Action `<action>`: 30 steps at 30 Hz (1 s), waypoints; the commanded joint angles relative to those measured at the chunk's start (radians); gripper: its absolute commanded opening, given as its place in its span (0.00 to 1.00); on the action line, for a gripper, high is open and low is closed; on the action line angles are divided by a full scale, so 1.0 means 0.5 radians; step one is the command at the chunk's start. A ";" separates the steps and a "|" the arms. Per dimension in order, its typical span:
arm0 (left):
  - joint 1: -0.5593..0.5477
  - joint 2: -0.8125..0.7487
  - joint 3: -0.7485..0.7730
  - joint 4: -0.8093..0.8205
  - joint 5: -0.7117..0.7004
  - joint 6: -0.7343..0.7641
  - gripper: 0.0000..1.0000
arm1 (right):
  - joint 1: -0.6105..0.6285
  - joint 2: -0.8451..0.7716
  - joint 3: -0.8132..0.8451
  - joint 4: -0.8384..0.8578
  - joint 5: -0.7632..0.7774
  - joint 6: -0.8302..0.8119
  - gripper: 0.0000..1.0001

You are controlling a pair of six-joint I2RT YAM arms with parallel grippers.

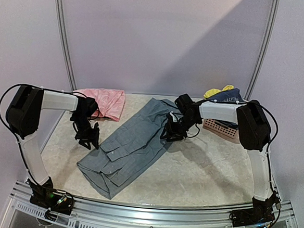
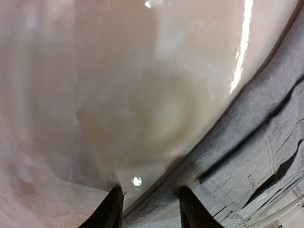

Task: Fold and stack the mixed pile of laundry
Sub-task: Rotate the rectangle-folded shirt at the center of the board.

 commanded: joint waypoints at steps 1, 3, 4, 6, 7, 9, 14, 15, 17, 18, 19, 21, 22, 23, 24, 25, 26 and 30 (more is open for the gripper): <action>0.018 -0.062 -0.082 0.037 0.020 0.002 0.40 | -0.018 0.110 0.088 -0.072 -0.011 -0.019 0.41; 0.018 -0.075 -0.119 0.047 0.041 -0.015 0.40 | -0.035 0.136 0.117 -0.094 -0.010 -0.020 0.40; 0.020 -0.080 -0.139 0.058 0.054 -0.027 0.40 | -0.045 0.146 0.135 -0.107 -0.010 -0.020 0.40; 0.015 -0.099 -0.178 0.074 0.083 -0.046 0.40 | -0.059 0.182 0.173 -0.130 -0.016 -0.021 0.40; 0.010 -0.108 -0.197 0.081 0.101 -0.064 0.40 | -0.066 0.194 0.195 -0.140 -0.019 -0.025 0.39; 0.000 -0.122 -0.234 0.101 0.130 -0.083 0.40 | -0.085 0.223 0.223 -0.148 -0.025 -0.030 0.39; -0.065 -0.149 -0.322 0.168 0.212 -0.179 0.40 | -0.130 0.251 0.271 -0.158 -0.031 -0.038 0.39; -0.087 -0.152 -0.338 0.182 0.225 -0.207 0.40 | -0.143 0.256 0.282 -0.161 -0.032 -0.040 0.39; -0.135 -0.153 -0.363 0.216 0.258 -0.255 0.40 | -0.164 0.264 0.306 -0.170 -0.035 -0.045 0.39; -0.163 -0.149 -0.371 0.231 0.267 -0.282 0.40 | -0.174 0.275 0.321 -0.176 -0.037 -0.049 0.39; -0.188 -0.144 -0.378 0.249 0.278 -0.306 0.40 | -0.184 0.280 0.333 -0.179 -0.038 -0.056 0.39; -0.256 -0.129 -0.387 0.291 0.318 -0.365 0.39 | -0.202 0.294 0.373 -0.195 -0.038 -0.067 0.39; -0.288 -0.116 -0.387 0.314 0.339 -0.394 0.39 | -0.212 0.310 0.395 -0.211 -0.038 -0.073 0.39; -0.324 -0.103 -0.382 0.330 0.357 -0.419 0.39 | -0.220 0.320 0.424 -0.223 -0.036 -0.084 0.39; -0.356 -0.085 -0.369 0.334 0.367 -0.433 0.39 | -0.231 0.335 0.454 -0.249 -0.035 -0.093 0.39; -0.387 -0.070 -0.351 0.333 0.365 -0.442 0.39 | -0.240 0.357 0.484 -0.269 -0.033 -0.103 0.39; -0.416 -0.053 -0.335 0.329 0.360 -0.453 0.39 | -0.251 0.366 0.510 -0.282 -0.032 -0.117 0.39; -0.523 0.012 -0.278 0.337 0.404 -0.511 0.39 | -0.312 0.405 0.599 -0.322 -0.029 -0.144 0.39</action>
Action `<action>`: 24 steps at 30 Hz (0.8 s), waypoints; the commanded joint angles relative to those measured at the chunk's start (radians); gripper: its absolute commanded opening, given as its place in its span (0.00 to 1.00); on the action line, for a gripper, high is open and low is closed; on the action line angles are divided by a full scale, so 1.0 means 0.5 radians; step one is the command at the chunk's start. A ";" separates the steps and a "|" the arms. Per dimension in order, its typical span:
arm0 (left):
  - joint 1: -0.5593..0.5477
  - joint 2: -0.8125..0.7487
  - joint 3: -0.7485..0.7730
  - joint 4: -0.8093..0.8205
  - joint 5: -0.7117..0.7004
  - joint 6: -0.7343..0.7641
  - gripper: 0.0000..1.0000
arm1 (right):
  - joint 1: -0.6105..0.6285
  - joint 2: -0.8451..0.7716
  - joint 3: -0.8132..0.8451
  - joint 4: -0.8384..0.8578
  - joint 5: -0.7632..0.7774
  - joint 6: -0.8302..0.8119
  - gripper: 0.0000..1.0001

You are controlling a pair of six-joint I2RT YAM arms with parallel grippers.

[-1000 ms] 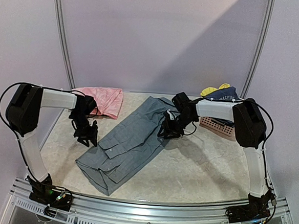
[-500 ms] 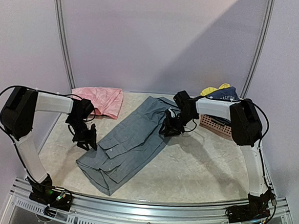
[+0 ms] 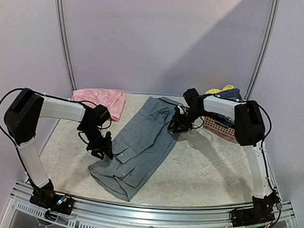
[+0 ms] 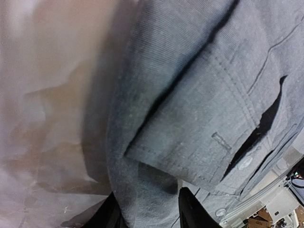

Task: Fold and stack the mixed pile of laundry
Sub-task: Rotate the rectangle-folded shirt at the center of the board.

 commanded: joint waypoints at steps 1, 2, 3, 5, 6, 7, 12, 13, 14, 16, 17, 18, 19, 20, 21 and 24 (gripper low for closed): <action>-0.142 0.175 0.008 0.088 0.061 -0.105 0.39 | -0.079 0.095 0.130 -0.105 0.031 -0.064 0.39; -0.176 0.202 0.029 0.089 0.073 -0.117 0.39 | -0.104 0.106 0.156 -0.114 0.032 -0.067 0.39; -0.209 0.214 0.051 0.088 0.083 -0.125 0.39 | -0.122 0.112 0.181 -0.124 0.032 -0.077 0.39; -0.274 0.266 0.107 0.078 0.101 -0.139 0.39 | -0.153 0.131 0.240 -0.151 0.032 -0.087 0.39; -0.307 0.281 0.137 0.073 0.108 -0.143 0.39 | -0.167 0.147 0.271 -0.164 0.033 -0.095 0.39; -0.336 0.308 0.167 0.063 0.116 -0.146 0.39 | -0.179 0.157 0.302 -0.182 0.034 -0.108 0.39; -0.461 0.417 0.347 -0.047 0.109 -0.103 0.39 | -0.234 0.215 0.414 -0.235 0.032 -0.146 0.39; -0.482 0.437 0.379 -0.073 0.106 -0.091 0.39 | -0.243 0.218 0.422 -0.235 0.032 -0.152 0.39; -0.500 0.454 0.406 -0.092 0.108 -0.082 0.39 | -0.252 0.223 0.436 -0.236 0.032 -0.155 0.39; -0.535 0.480 0.457 -0.126 0.113 -0.063 0.39 | -0.264 0.232 0.463 -0.237 0.034 -0.164 0.39; -0.551 0.489 0.481 -0.141 0.116 -0.059 0.39 | -0.269 0.235 0.475 -0.237 0.035 -0.172 0.39; -0.567 0.499 0.505 -0.157 0.124 -0.048 0.39 | -0.275 0.238 0.486 -0.236 0.035 -0.176 0.39; -0.582 0.509 0.528 -0.170 0.136 -0.036 0.39 | -0.278 0.241 0.500 -0.235 0.035 -0.180 0.39; -0.598 0.520 0.553 -0.182 0.153 -0.021 0.39 | -0.280 0.246 0.509 -0.228 0.032 -0.183 0.39; -0.613 0.525 0.579 -0.203 0.164 -0.003 0.39 | -0.283 0.249 0.517 -0.219 0.026 -0.188 0.39; -0.652 0.548 0.663 -0.302 0.174 0.066 0.39 | -0.285 0.254 0.530 -0.174 0.002 -0.194 0.39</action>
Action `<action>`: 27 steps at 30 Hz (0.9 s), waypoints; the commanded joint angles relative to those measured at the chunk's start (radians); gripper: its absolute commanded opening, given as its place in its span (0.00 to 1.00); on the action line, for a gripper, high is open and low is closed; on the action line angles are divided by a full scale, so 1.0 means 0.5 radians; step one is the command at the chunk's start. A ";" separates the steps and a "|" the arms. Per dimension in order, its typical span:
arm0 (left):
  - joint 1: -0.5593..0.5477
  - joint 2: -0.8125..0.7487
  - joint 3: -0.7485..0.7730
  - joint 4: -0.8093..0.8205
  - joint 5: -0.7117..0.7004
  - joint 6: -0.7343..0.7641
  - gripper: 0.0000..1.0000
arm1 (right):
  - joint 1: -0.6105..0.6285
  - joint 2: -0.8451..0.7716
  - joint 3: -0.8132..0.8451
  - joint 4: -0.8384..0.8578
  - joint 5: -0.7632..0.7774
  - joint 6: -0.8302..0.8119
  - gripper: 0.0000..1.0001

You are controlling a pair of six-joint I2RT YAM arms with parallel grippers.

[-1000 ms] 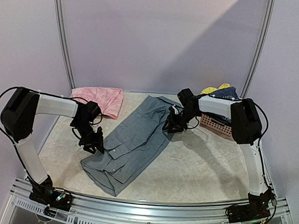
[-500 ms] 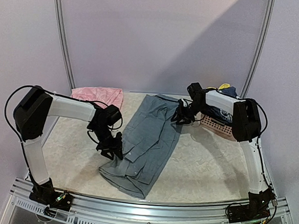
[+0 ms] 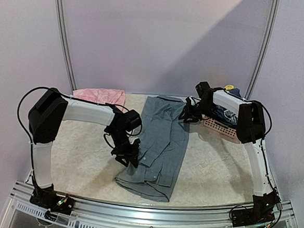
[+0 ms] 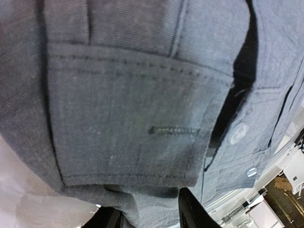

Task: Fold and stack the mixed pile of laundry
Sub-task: Rotate the rectangle-folded shirt at the center of the board, then fold the rectangle-folded shirt at the center of the board.

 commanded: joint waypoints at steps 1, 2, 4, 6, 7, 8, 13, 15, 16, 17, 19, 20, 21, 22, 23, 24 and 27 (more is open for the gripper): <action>-0.092 0.102 0.085 -0.143 0.009 0.131 0.39 | -0.013 0.051 0.072 0.046 -0.023 -0.038 0.39; -0.099 0.100 0.097 -0.159 0.012 0.148 0.39 | -0.013 0.050 0.074 0.065 -0.033 -0.036 0.39; -0.107 0.094 0.104 -0.172 0.012 0.161 0.39 | -0.012 0.055 0.081 0.110 -0.050 -0.021 0.40; -0.113 0.090 0.101 -0.192 -0.009 0.161 0.39 | -0.010 0.068 0.094 0.143 -0.071 -0.002 0.40; -0.113 0.081 0.097 -0.197 -0.018 0.157 0.39 | -0.010 0.074 0.105 0.150 -0.087 0.015 0.40; -0.117 0.065 0.093 -0.204 -0.025 0.155 0.39 | -0.012 0.084 0.112 0.155 -0.109 0.027 0.39; -0.126 -0.155 0.077 -0.265 -0.166 0.150 0.40 | -0.007 0.069 0.116 0.135 -0.175 0.030 0.39; -0.124 -0.268 0.073 -0.301 -0.266 0.148 0.43 | -0.009 0.026 0.116 0.136 -0.179 -0.004 0.39; -0.123 -0.319 0.073 -0.321 -0.316 0.148 0.44 | -0.008 0.005 0.116 0.139 -0.181 -0.016 0.40; -0.123 -0.362 0.077 -0.347 -0.380 0.149 0.45 | -0.006 -0.031 0.116 0.142 -0.185 -0.032 0.40; -0.123 -0.421 0.084 -0.370 -0.447 0.159 0.47 | -0.007 -0.081 0.116 0.147 -0.196 -0.046 0.40; -0.120 -0.441 0.085 -0.384 -0.473 0.170 0.48 | -0.007 -0.115 0.116 0.147 -0.201 -0.053 0.41; -0.120 -0.455 0.088 -0.399 -0.498 0.178 0.48 | -0.007 -0.134 0.116 0.137 -0.202 -0.057 0.41; -0.120 -0.463 0.086 -0.413 -0.521 0.193 0.48 | -0.007 -0.158 0.116 0.123 -0.204 -0.060 0.41; -0.120 -0.475 0.081 -0.425 -0.544 0.202 0.48 | -0.005 -0.195 0.114 0.101 -0.204 -0.071 0.42; -0.120 -0.488 0.070 -0.437 -0.561 0.215 0.48 | -0.001 -0.219 0.105 0.080 -0.194 -0.095 0.42; -0.120 -0.551 0.006 -0.432 -0.597 0.243 0.48 | 0.006 -0.333 0.042 0.021 -0.140 -0.168 0.43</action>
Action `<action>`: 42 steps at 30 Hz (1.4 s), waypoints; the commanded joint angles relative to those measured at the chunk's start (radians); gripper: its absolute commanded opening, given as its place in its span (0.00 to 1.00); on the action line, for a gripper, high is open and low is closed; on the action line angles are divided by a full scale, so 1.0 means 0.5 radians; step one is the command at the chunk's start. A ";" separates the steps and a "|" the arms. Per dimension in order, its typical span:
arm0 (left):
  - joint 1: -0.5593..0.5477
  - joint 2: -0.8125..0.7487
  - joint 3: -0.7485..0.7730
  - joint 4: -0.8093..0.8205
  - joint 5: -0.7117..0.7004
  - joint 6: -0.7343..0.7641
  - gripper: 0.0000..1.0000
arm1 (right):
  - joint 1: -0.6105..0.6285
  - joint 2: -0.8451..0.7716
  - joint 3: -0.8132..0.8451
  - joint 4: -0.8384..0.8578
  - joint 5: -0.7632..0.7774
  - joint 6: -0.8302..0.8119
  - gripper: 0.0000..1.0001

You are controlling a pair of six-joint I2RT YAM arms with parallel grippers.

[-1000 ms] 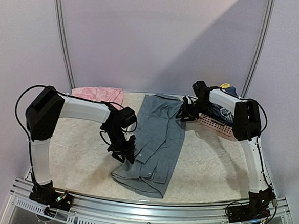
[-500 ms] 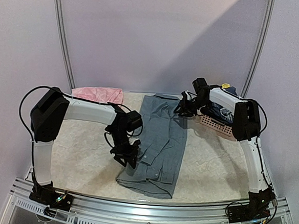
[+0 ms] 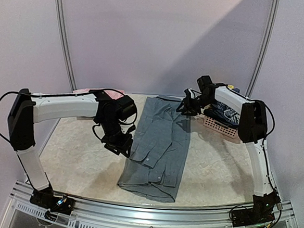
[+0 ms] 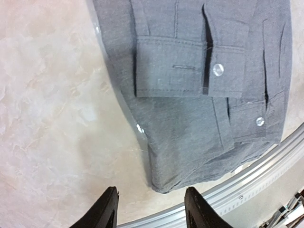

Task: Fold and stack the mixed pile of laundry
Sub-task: Fold the rectangle-folded shirt at the center of the board.

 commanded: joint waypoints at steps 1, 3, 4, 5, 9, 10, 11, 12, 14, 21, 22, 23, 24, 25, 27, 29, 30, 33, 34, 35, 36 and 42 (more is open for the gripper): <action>-0.025 -0.092 -0.095 -0.046 -0.120 0.065 0.48 | 0.012 -0.310 -0.062 -0.083 0.051 -0.127 0.44; -0.025 -0.130 -0.159 -0.016 -0.094 0.081 0.48 | 0.018 -0.415 -0.155 -0.096 0.101 -0.146 0.44; -0.026 -0.146 -0.188 0.002 -0.071 0.092 0.48 | 0.024 -0.460 -0.227 -0.084 0.123 -0.142 0.44; -0.025 -0.167 -0.221 0.021 -0.052 0.102 0.48 | 0.031 -0.528 -0.301 -0.065 0.146 -0.129 0.44; -0.025 -0.211 -0.329 0.096 0.036 0.177 0.48 | 0.109 -0.826 -0.697 0.084 0.260 -0.052 0.47; -0.022 -0.217 -0.343 0.106 0.054 0.197 0.48 | 0.135 -0.920 -0.789 0.119 0.292 -0.031 0.47; -0.020 -0.221 -0.355 0.109 0.062 0.215 0.48 | 0.167 -0.977 -0.919 0.145 0.335 0.009 0.47; -0.016 -0.224 -0.366 0.115 0.073 0.231 0.48 | 0.198 -1.050 -1.021 0.168 0.365 0.048 0.48; -0.010 -0.237 -0.382 0.125 0.096 0.253 0.48 | 0.251 -1.205 -1.230 0.220 0.440 0.145 0.49; -0.004 -0.338 -0.499 0.221 0.180 0.270 0.50 | 0.435 -1.758 -1.719 0.086 0.799 0.502 0.55; -0.001 -0.356 -0.526 0.243 0.213 0.269 0.50 | 0.462 -1.831 -1.761 0.049 0.848 0.547 0.56; 0.002 -0.373 -0.552 0.257 0.243 0.269 0.50 | 0.488 -1.887 -1.799 0.015 0.888 0.610 0.56; 0.005 -0.388 -0.572 0.271 0.272 0.265 0.50 | 0.516 -1.972 -1.839 -0.013 0.924 0.690 0.57; 0.008 -0.406 -0.589 0.277 0.293 0.268 0.50 | 0.544 -2.022 -1.875 -0.044 0.958 0.735 0.58; 0.007 -0.437 -0.603 0.271 0.310 0.277 0.51 | 0.603 -2.157 -1.940 -0.100 1.020 0.831 0.61; 0.012 -0.451 -0.580 0.222 0.290 0.301 0.51 | 0.661 -2.256 -2.016 -0.126 1.074 0.926 0.63; 0.012 -0.455 -0.569 0.205 0.274 0.317 0.51 | 0.684 -2.299 -2.063 -0.121 1.094 0.954 0.65; 0.012 -0.464 -0.581 0.216 0.236 0.347 0.51 | 0.726 -2.466 -2.289 -0.032 1.116 1.059 0.69; 0.012 -0.460 -0.590 0.224 0.230 0.347 0.51 | 0.733 -2.525 -2.362 0.006 1.119 1.075 0.70; 0.012 -0.455 -0.598 0.219 0.230 0.345 0.51 | 0.736 -2.559 -2.431 0.047 1.110 1.091 0.71; 0.012 -0.451 -0.603 0.214 0.237 0.340 0.51 | 0.741 -2.598 -2.478 0.079 1.093 1.100 0.71; 0.009 -0.501 -0.667 0.209 0.221 0.279 0.52 | 0.830 -2.748 -2.707 0.187 1.071 1.094 0.74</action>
